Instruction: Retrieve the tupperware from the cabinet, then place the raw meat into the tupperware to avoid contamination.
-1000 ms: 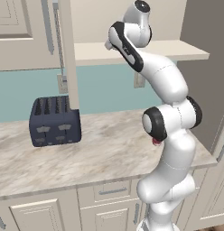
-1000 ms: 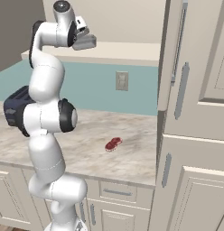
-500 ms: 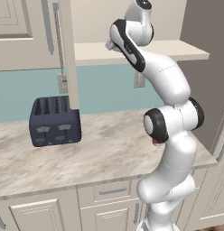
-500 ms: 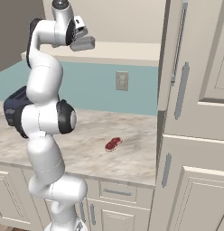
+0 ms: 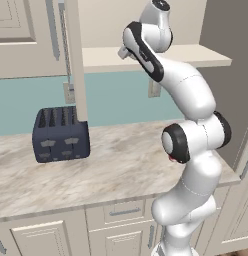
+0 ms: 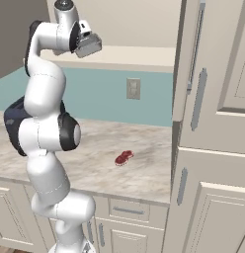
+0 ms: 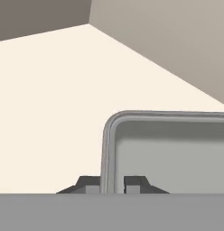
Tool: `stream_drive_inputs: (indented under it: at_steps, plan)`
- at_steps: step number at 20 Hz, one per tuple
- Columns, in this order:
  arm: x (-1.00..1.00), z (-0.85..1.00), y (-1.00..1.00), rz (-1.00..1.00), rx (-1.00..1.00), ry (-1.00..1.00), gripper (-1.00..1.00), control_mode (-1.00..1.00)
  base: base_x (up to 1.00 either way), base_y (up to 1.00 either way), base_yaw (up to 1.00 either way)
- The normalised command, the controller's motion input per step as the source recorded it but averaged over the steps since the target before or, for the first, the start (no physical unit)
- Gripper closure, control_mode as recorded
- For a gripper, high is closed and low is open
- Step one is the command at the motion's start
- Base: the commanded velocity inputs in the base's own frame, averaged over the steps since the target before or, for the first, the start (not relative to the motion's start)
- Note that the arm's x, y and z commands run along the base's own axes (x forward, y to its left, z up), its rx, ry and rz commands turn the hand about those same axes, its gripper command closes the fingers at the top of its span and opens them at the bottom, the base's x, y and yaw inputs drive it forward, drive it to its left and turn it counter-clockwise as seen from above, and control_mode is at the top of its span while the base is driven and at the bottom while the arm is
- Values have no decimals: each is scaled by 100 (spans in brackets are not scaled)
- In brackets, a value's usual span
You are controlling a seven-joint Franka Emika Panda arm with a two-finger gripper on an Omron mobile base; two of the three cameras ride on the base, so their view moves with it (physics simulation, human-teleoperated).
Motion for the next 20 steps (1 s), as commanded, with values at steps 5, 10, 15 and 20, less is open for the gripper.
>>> stream_drive_inputs:
  at_steps: [5,10,15,20]
  plan:
    - [-26,-20,-6,2,0,0,100,-100,0,0,0]
    - [-31,-4,-6,1,0,0,100,-100,0,0,0]
    - [-32,0,-6,0,0,0,100,-100,0,0,0]
    - [-39,2,-7,0,0,-3,100,-100,0,0,0]
